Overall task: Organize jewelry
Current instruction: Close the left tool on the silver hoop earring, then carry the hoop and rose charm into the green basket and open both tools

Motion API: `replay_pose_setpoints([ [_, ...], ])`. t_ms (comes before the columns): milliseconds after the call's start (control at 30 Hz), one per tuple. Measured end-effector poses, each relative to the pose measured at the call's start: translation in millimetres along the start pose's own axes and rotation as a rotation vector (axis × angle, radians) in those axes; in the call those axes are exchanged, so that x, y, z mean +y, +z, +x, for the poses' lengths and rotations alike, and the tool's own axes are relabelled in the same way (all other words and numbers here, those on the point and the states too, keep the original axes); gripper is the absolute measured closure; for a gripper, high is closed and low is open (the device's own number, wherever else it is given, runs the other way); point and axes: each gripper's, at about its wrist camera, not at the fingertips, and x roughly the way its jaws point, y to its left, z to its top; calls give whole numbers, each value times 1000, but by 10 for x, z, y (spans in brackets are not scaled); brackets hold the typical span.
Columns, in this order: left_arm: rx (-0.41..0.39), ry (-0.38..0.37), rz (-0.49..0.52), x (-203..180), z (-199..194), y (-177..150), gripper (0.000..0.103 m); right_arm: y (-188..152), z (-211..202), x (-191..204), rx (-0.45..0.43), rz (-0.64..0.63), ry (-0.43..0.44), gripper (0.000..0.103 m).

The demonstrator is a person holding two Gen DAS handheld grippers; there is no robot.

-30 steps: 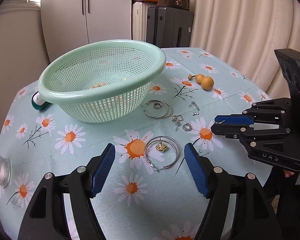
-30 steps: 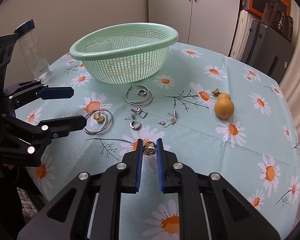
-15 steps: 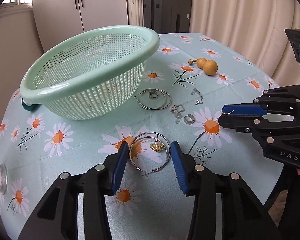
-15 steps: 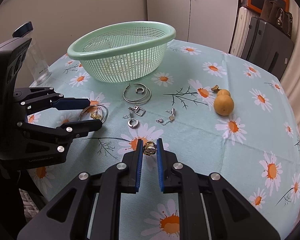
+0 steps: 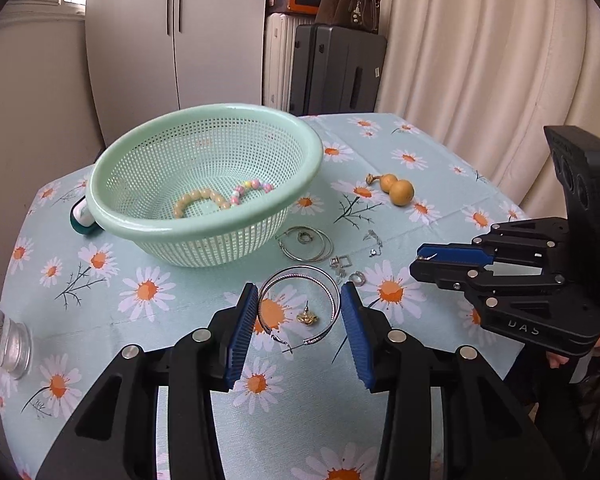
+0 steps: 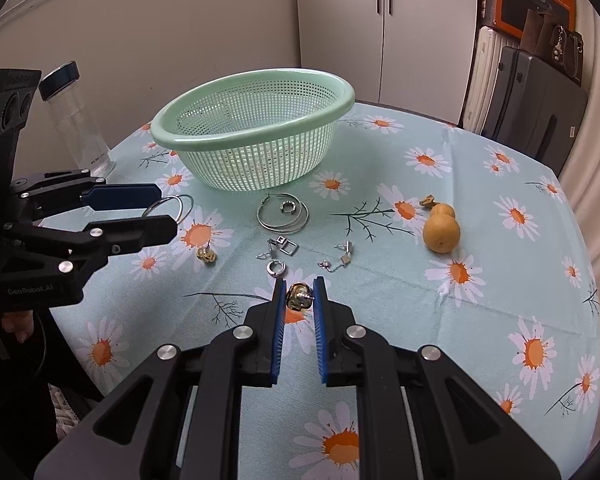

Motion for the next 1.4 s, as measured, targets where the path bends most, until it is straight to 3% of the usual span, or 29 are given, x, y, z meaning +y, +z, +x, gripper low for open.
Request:
replay_pose_setpoints([
  [333,-115,17,-52,281,-347,306,62,417,-193,47,-112,-8,28,88],
  [700,-123,52,-99,634,-3,620,62,1017,88,75,-170,-50,67,88],
  [1067,-109,64,-150,892,216,554,61,1095,476,16,-147,-74,65,87],
  [1200,-123,52,-165,913,218,525,60,1067,450,-41,-164,-59,76,69],
  [1300,-129,64,-166,909,210,506,48,1062,408,-61,-178,-51,61,60],
  [1400,-144,84,-164,891,168,505,37,1063,350,-124,-184,-47,26,58],
])
